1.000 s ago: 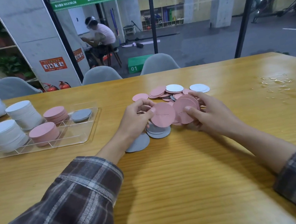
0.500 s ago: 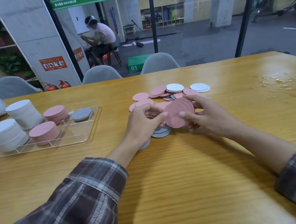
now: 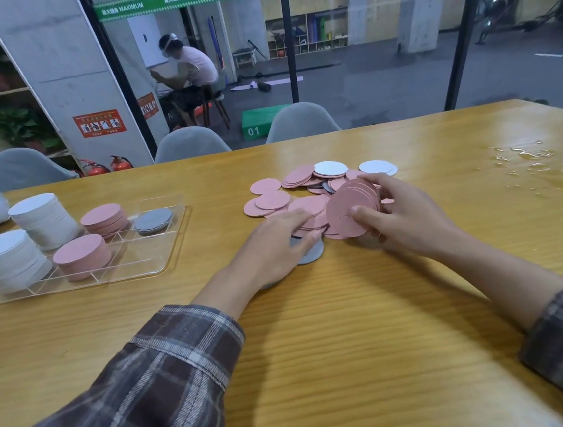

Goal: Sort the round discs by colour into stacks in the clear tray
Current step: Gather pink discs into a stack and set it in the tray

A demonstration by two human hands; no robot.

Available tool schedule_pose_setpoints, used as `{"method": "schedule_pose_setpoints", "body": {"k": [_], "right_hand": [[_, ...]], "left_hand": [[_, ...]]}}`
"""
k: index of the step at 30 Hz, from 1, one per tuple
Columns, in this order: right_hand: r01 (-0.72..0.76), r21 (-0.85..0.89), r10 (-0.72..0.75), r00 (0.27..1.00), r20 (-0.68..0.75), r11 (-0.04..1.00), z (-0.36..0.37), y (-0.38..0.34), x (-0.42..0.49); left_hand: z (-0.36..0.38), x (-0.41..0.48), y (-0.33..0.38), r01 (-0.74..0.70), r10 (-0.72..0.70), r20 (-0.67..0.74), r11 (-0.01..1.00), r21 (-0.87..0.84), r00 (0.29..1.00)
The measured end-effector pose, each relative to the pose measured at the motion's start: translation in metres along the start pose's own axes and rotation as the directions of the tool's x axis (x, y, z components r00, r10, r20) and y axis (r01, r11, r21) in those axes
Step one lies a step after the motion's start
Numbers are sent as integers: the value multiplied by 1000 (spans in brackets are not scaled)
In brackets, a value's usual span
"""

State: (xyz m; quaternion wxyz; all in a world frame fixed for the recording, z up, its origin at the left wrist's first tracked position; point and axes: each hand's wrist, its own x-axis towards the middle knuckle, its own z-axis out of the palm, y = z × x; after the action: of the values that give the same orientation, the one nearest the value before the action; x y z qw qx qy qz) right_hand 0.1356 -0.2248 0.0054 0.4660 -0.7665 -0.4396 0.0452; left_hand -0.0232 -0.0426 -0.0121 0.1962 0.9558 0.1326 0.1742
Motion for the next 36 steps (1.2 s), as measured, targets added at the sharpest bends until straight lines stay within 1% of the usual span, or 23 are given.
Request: {"method": "schedule_pose_setpoints", "body": {"k": [3, 6, 9, 12, 16, 17, 19, 22, 23, 26, 28, 31, 33, 36], "right_hand": [[1, -2, -1, 1000, -13, 1000, 0, -1, 1], [1, 1, -1, 1000, -18, 1000, 0, -1, 1], [-1, 18, 1, 1000, -12, 1000, 0, -1, 0], [-6, 16, 6, 1000, -12, 1000, 0, 1, 1], [-14, -19, 14, 1000, -18, 1000, 1, 2, 1], [-15, -24, 14, 1000, -20, 1000, 1, 2, 1], [-18, -17, 17, 1000, -20, 1000, 1, 1, 1], [-15, -18, 14, 1000, -23, 1000, 2, 0, 0], [-12, -20, 11, 1000, -29, 1000, 2, 1, 0], [-16, 7, 17, 1000, -21, 1000, 2, 0, 0], [-27, 29, 27, 1000, 0, 999, 3, -1, 0], [-43, 87, 37, 997, 64, 995, 5, -4, -1], [-74, 167, 54, 991, 121, 983, 7, -6, -2], [-99, 225, 64, 985, 157, 969, 8, -8, -3]], "left_hand": [[-5, 0, 0, -6, 7, -110, 1000, 7, 994], [-9, -2, 0, -36, 36, -157, 999, 3, 987], [-9, -3, 1, -56, 45, -190, 997, -54, 981], [-4, -3, 2, -9, -18, -192, 990, -138, 981], [-3, -3, 0, 101, -122, -191, 988, -117, 974], [-4, -3, 0, 114, -138, -186, 984, -134, 973], [-8, -4, 1, 118, -155, -195, 975, -186, 968], [-16, -3, -1, 128, -204, -246, 948, -291, 948], [-19, -3, -3, 137, -220, -232, 935, -328, 948], [-28, -2, -9, 106, -190, -114, 852, -512, 975], [-28, -3, -8, 80, -165, -96, 810, -580, 982], [-20, -2, -2, 38, -152, -145, 808, -588, 978], [-14, 1, 3, 4, -144, -191, 808, -589, 971], [-8, 3, 10, -11, -174, -239, 788, -616, 955]]}}
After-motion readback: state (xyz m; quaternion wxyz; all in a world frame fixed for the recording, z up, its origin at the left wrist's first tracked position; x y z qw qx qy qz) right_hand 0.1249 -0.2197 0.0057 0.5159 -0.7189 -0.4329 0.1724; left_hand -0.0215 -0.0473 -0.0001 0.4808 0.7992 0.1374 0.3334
